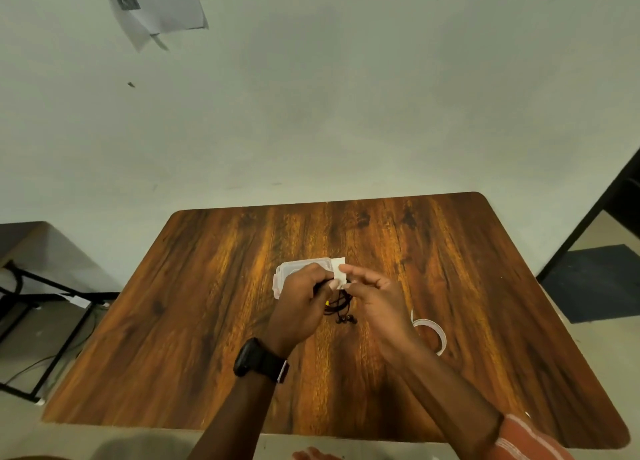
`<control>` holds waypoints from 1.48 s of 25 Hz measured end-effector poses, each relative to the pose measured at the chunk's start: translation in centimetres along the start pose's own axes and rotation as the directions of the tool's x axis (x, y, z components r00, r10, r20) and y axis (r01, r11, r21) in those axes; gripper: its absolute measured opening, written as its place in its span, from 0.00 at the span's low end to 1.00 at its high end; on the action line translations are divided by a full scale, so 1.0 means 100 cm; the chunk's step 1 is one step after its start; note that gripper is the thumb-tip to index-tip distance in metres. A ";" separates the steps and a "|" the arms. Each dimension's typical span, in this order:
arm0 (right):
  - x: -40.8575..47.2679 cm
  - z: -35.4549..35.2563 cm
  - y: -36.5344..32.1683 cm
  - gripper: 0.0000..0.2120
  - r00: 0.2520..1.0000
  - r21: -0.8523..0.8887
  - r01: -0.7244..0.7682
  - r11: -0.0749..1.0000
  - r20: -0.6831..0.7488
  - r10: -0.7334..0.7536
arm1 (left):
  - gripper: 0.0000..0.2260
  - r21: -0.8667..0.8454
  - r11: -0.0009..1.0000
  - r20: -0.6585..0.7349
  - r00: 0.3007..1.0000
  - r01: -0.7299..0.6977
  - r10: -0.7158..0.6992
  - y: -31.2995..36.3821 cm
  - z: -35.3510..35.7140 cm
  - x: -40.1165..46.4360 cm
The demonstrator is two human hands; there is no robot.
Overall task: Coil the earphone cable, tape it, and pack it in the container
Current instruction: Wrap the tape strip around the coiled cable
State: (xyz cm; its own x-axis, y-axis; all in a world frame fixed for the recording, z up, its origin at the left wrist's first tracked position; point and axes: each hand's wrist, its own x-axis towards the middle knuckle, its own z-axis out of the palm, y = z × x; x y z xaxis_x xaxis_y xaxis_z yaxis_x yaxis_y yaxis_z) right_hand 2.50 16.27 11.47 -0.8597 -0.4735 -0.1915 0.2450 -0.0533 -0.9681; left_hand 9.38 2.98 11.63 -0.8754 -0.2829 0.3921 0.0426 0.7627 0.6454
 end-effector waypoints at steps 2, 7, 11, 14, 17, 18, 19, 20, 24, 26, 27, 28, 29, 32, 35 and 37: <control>0.007 -0.007 0.001 0.12 0.981 -0.175 0.196 0.965 0.033 -0.193 | 0.05 -0.129 0.986 0.042 0.994 0.103 -0.098 0.001 0.000 0.000; 0.014 -0.018 -0.004 0.22 0.938 -0.213 0.321 0.923 0.205 -0.279 | 0.05 -0.281 0.922 0.109 0.963 0.267 -0.246 0.001 -0.003 0.003; 0.013 -0.018 -0.005 0.19 0.924 -0.280 0.364 0.888 0.230 -0.306 | 0.11 -0.252 0.945 -0.027 0.975 0.209 -0.222 0.015 -0.005 0.001; 0.012 -0.019 -0.008 0.18 0.933 -0.256 0.345 0.903 0.195 -0.301 | 0.06 -0.050 0.999 -0.027 1.000 -0.008 0.007 0.020 -0.007 0.000; 0.014 -0.019 -0.009 0.18 0.949 -0.223 0.293 0.930 0.183 -0.255 | 0.07 0.059 0.995 -0.011 0.996 -0.086 0.087 0.016 -0.007 0.000; 0.014 -0.018 -0.010 0.19 0.963 -0.148 0.220 0.964 0.190 -0.191 | 0.08 0.056 0.995 -0.020 0.996 -0.083 0.084 0.016 -0.007 0.000; 0.014 -0.018 -0.011 0.20 0.972 -0.036 0.113 0.993 0.211 -0.103 | 0.08 0.046 0.996 -0.036 0.996 -0.078 0.080 0.016 -0.009 0.001; 0.014 -0.017 -0.011 0.20 0.967 0.067 -0.013 0.998 0.256 -0.005 | 0.08 0.034 0.997 -0.049 0.996 -0.074 0.075 0.016 -0.010 0.002; 0.015 -0.015 -0.012 0.18 0.935 0.194 -0.163 0.967 0.344 0.088 | 0.10 0.074 0.994 -0.039 0.996 -0.077 0.080 0.019 -0.020 0.002; 0.014 -0.013 -0.017 0.16 0.951 0.217 -0.080 0.973 0.310 0.008 | 0.10 0.087 0.995 -0.033 0.998 -0.045 0.048 0.025 -0.022 0.002; 0.013 -0.014 -0.019 0.15 0.952 0.177 -0.009 0.984 0.303 -0.046 | 0.10 0.088 0.996 -0.023 0.999 -0.023 0.025 0.028 -0.022 0.002; 0.012 -0.015 -0.021 0.15 0.947 0.094 0.077 0.993 0.305 -0.103 | 0.09 0.089 0.996 0.002 1.000 -0.001 0.001 0.030 -0.022 0.002; 0.011 -0.016 -0.024 0.13 0.935 -0.009 0.163 0.987 0.320 -0.152 | 0.09 0.101 0.995 0.036 0.999 0.017 -0.021 0.031 -0.022 0.002; 0.010 -0.018 -0.031 0.10 0.893 -0.302 0.349 0.887 0.395 -0.217 | 0.06 0.183 0.982 0.129 0.990 0.038 -0.062 0.027 -0.022 0.003; 0.014 -0.019 -0.031 0.06 0.862 -0.495 0.443 0.748 0.464 -0.204 | 0.06 0.198 0.976 0.172 0.977 0.093 -0.128 0.025 -0.024 0.003; 0.018 -0.020 -0.030 0.06 0.871 -0.563 0.413 0.715 0.473 -0.131 | 0.05 0.137 0.985 0.158 0.979 0.108 -0.129 0.026 -0.025 0.001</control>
State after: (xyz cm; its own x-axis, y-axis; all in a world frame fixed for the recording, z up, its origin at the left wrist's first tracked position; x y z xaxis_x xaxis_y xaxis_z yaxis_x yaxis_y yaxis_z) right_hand -0.68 17.34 13.69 -0.5689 -0.8216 0.0364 -0.4327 0.2614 -0.8628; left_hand 10.59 3.52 14.97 -0.9386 -0.2836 0.1966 -0.1187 0.8003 0.5878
